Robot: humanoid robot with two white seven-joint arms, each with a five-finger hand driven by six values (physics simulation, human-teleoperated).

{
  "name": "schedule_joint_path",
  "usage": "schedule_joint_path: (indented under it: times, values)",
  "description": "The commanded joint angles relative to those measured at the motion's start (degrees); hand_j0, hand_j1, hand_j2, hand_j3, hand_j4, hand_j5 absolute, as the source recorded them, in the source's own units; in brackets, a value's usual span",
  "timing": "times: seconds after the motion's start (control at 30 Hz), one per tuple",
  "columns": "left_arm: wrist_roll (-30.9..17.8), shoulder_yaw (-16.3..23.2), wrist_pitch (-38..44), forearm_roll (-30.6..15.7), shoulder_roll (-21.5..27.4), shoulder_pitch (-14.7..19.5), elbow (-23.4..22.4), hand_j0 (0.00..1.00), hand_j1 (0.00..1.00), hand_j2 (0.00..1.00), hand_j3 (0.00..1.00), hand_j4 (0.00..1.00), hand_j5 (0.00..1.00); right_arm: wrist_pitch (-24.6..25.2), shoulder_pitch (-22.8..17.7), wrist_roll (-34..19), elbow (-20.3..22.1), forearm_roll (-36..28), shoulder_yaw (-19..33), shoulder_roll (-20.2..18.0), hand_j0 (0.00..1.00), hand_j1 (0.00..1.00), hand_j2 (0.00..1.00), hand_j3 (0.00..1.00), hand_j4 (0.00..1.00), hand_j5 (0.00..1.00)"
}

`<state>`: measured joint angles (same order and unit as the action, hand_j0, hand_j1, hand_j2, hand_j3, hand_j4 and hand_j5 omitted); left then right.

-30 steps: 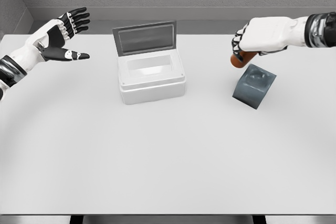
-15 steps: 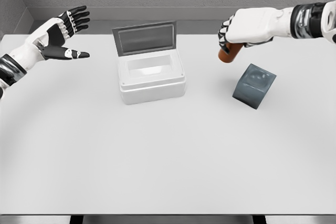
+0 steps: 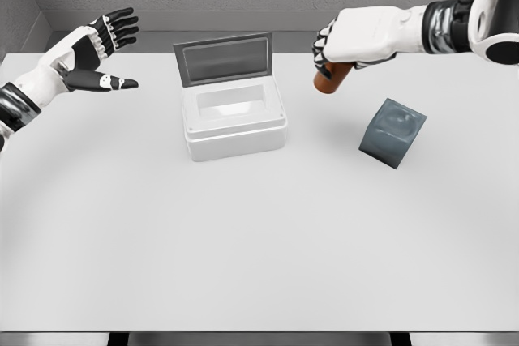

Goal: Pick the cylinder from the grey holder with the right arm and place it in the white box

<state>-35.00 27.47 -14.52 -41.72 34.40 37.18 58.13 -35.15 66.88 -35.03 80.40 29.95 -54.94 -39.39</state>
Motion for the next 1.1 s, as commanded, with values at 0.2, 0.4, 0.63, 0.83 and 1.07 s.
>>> schedule_joint_path:
  times: [0.2, 0.4, 0.63, 0.83, 1.07]
  values:
    - [0.0, 0.0, 0.0, -0.1, 0.0, 0.0, 0.0, 1.0, 1.0, 1.0, 1.0, 1.0, 1.0, 0.1, 0.4, 0.0, -0.1, -0.2, 0.0, 3.4, 0.42, 0.42, 0.42, 0.42, 0.42, 0.42]
    - [0.0, 0.0, 0.0, -0.1, 0.0, 0.0, 0.0, 1.0, 1.0, 1.0, 1.0, 1.0, 1.0, 0.1, 0.5, 0.0, -1.9, -0.1, 0.0, 5.3, 0.42, 0.42, 0.42, 0.42, 0.42, 0.42]
    - [0.0, 0.0, 0.0, -0.1, 0.0, 0.3, -0.1, 1.0, 1.0, 1.0, 1.0, 1.0, 1.0, 0.1, 1.2, 0.0, -5.3, 0.0, -0.5, 9.1, 0.42, 0.42, 0.42, 0.42, 0.42, 0.42]
    - [0.0, 0.0, 0.0, -0.1, 0.0, 0.3, -0.1, 1.0, 1.0, 1.0, 1.0, 1.0, 1.0, 0.1, 1.6, 0.0, -8.4, 0.5, -0.5, 11.3, 0.42, 0.42, 0.42, 0.42, 0.42, 0.42]
    - [0.0, 0.0, 0.0, -0.1, 0.0, 0.3, 0.0, 1.0, 1.0, 1.0, 1.0, 1.0, 1.0, 0.1, 1.9, 0.0, -10.3, 0.7, -0.5, 13.6, 0.42, 0.42, 0.42, 0.42, 0.42, 0.42]
